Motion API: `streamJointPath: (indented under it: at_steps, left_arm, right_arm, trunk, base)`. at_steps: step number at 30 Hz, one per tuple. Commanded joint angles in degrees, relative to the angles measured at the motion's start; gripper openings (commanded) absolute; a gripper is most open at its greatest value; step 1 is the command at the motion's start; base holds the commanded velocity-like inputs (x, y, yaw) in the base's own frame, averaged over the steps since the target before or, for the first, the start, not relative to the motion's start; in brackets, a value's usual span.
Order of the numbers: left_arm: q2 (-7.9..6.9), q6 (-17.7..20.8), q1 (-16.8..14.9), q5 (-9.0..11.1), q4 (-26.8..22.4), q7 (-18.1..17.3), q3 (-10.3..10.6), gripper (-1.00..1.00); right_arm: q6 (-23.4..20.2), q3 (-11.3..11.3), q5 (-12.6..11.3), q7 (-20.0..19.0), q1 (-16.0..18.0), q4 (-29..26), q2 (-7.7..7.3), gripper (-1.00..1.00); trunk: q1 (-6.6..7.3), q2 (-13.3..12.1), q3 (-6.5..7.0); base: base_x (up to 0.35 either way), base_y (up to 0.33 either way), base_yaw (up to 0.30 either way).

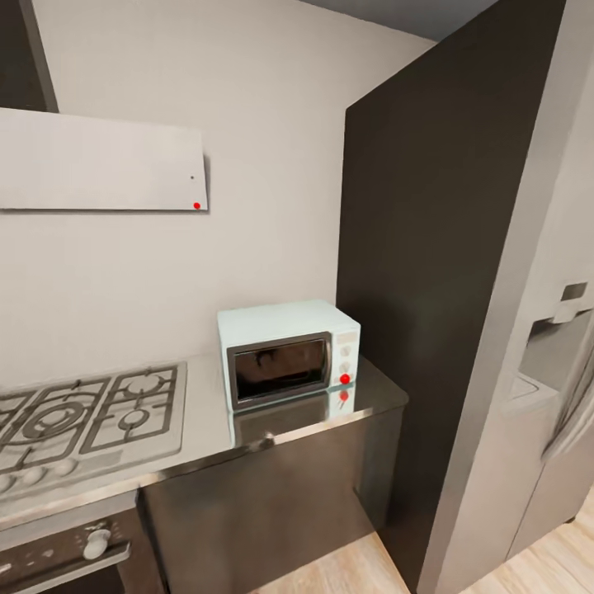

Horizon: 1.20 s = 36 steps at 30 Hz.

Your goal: In the kitchen, take the popcorn bag from the countertop, put it into the microwave, and heat it until the popcorn is cooked so the cooked popcorn ends up inside the bag.

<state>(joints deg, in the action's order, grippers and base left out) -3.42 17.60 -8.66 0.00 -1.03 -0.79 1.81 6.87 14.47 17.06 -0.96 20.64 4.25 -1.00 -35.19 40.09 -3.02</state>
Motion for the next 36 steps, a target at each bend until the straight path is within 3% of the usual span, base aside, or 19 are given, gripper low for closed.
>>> streamJointPath:
  at_steps: [1, 7, 23, 26, 27, 28, 36]
  left_arm:
    - [-0.01, 0.33, -0.02, 0.0, -0.11, -0.08, 0.15, 1.0]
    - [-0.02, 0.33, -0.04, 0.0, -0.1, -0.08, 0.16, 1.0]
    - [-0.01, 0.33, -0.03, -0.01, -0.11, -0.07, 0.19, 1.0]
    - [-0.01, 0.27, -0.04, -0.01, -0.12, -0.01, 0.14, 1.0]
    - [-0.01, 0.25, -0.02, -0.03, -0.11, 0.0, 0.2, 1.0]
    - [-0.01, 0.25, 0.0, -0.05, -0.11, 0.0, 0.21, 1.0]
    - [0.07, 0.24, -0.03, -0.07, -0.12, -0.05, 0.22, 1.0]
  right_arm:
    - [0.41, 0.48, 0.35, -0.1, 0.1, 0.23, -0.05, 1.0]
    - [0.42, 0.51, 0.35, -0.1, 0.1, 0.23, -0.05, 1.0]
    - [0.53, 0.53, 0.35, -0.14, 0.1, 0.23, -0.07, 1.0]
    - [2.92, 0.73, 0.38, -0.1, 0.1, 0.07, -0.09, 1.0]
    - [6.59, 1.01, 0.37, -0.1, 0.1, -5.88, -0.11, 1.0]
    - [7.15, 1.04, 0.33, -0.16, 0.1, -8.23, -0.12, 1.0]
    - [14.51, 1.18, 0.19, -0.36, 0.09, -23.29, -0.05, 1.0]
  trunk:
    - [-0.04, 0.07, -0.1]
    - [-0.04, 0.07, -0.11]
    - [-0.04, 0.07, -0.11]
    - [-0.04, 0.07, -0.11]
    - [-0.04, 0.07, -0.11]
    - [-0.04, 0.07, -0.11]
    - [-0.04, 0.07, -0.11]
  base:
    - [0.284, -0.147, 0.033]
    - [0.288, -0.145, 0.011]
    - [0.038, -0.036, 0.198]
    - [0.036, -0.042, 0.003]
    - [0.002, -0.002, 0.0]
    - [0.001, -0.001, 0.0]
    - [0.0, 0.0, 0.0]
